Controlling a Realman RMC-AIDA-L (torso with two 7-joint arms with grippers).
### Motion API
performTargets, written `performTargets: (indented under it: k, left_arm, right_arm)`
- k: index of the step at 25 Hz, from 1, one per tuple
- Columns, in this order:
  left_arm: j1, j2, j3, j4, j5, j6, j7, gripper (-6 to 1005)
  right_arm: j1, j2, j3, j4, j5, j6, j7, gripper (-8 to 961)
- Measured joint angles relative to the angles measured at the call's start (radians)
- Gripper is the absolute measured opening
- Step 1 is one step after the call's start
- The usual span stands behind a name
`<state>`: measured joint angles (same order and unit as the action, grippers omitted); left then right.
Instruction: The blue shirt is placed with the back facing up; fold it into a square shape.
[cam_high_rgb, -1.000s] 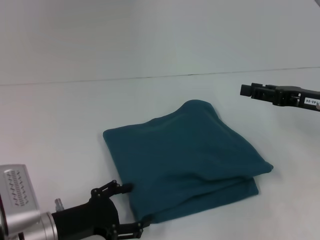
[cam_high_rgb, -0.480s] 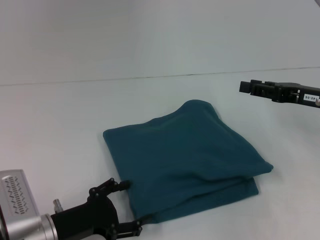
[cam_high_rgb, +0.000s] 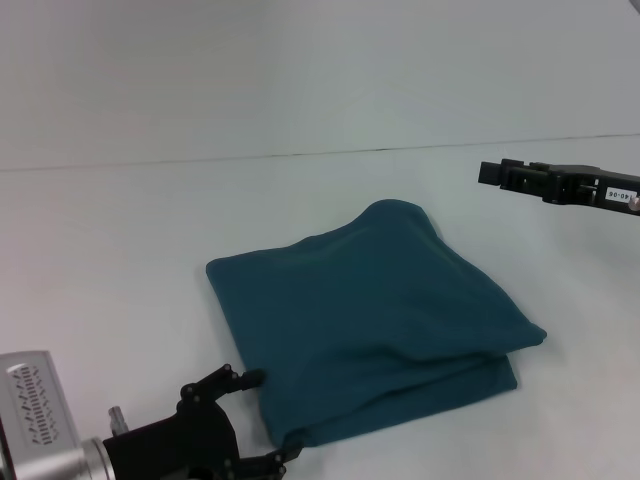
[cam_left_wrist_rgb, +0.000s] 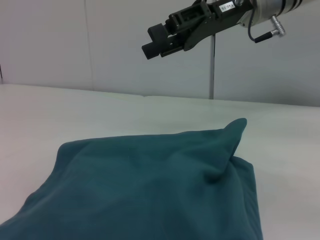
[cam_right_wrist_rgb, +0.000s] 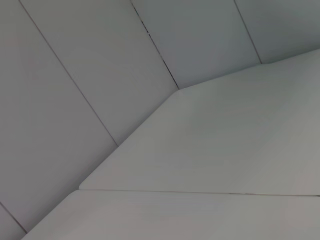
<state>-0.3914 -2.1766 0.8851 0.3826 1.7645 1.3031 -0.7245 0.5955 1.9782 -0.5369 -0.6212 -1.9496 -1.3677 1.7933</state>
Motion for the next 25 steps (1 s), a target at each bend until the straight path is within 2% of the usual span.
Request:
performTargets:
  k: [15, 25]
  left_arm:
    - [0.002, 0.0, 0.002, 0.001, 0.007, 0.001, 0.005, 947]
    - [-0.011, 0.0, 0.003, -0.012, -0.001, -0.026, 0.003, 888]
  right_arm:
    - [0.012, 0.001, 0.0, 0.0, 0.0, 0.013, 0.0, 556]
    - [0.013, 0.0, 0.0, 0.0, 0.0, 0.013, 0.0, 556]
